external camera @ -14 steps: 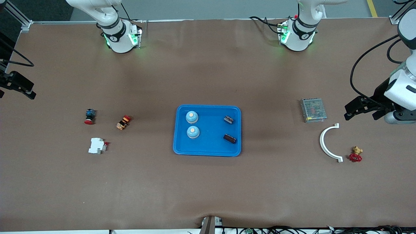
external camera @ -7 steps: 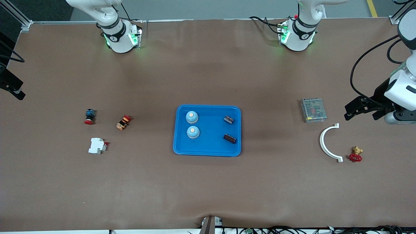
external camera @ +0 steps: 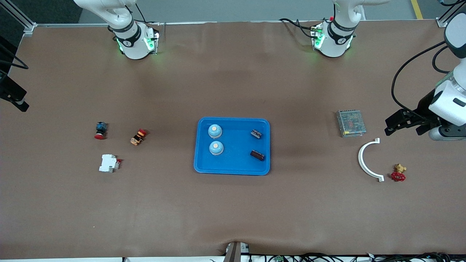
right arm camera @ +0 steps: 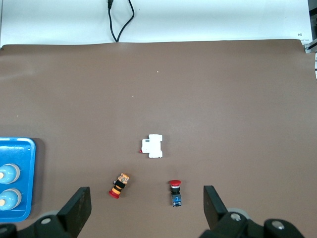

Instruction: Place electrolytic capacitor and blue bell in tray

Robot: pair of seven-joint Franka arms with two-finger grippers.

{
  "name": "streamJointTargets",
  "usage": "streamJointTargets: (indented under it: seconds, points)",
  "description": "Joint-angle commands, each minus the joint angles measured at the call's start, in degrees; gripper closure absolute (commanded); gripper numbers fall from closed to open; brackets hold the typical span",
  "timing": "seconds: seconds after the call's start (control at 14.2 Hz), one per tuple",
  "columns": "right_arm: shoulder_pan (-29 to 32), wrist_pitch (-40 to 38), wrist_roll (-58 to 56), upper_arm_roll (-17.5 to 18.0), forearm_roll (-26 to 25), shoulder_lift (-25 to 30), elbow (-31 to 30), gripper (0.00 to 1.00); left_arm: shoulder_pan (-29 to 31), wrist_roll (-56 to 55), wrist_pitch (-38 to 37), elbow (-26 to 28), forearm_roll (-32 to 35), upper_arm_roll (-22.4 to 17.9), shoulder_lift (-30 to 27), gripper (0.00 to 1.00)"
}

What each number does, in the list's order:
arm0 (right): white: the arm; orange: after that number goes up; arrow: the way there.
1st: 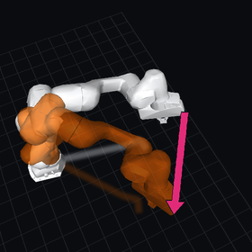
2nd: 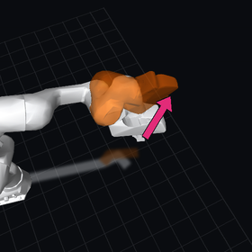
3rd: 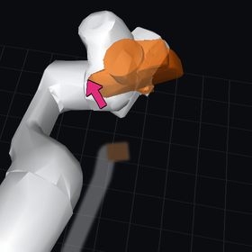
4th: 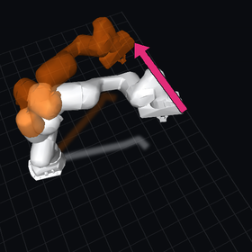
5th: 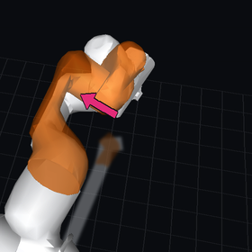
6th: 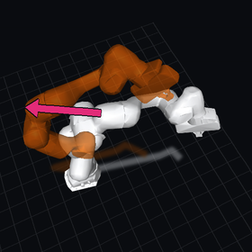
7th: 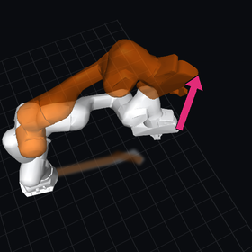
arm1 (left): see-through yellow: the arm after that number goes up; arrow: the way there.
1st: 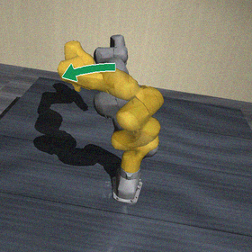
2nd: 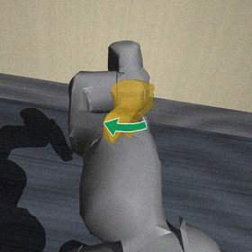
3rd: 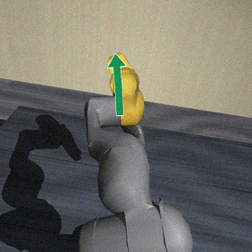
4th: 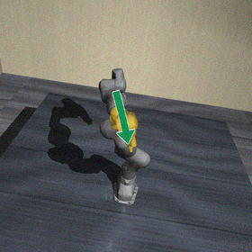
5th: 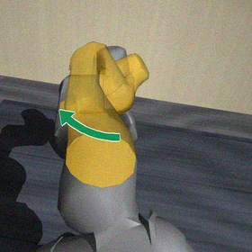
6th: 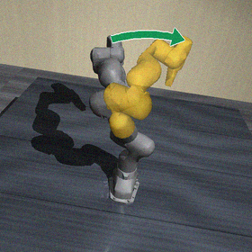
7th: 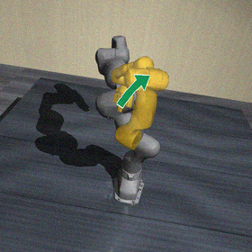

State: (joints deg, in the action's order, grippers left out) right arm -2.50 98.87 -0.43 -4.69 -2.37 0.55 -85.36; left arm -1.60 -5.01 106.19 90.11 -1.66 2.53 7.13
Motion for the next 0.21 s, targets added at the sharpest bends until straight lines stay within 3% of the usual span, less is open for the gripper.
streamJointTargets:
  seconds: [0.0,0.14]
  points:
    - [-0.49,-0.16,0.16,-0.58,0.70,0.50,-0.07,0.00,0.11,-1.06,-0.46,-1.08,0.96,0.37,0.43,0.00]
    - [-0.49,-0.34,0.16,-0.58,0.62,0.50,-0.07,0.00,0.11,-1.06,-0.46,-0.99,1.05,0.37,0.52,0.00]
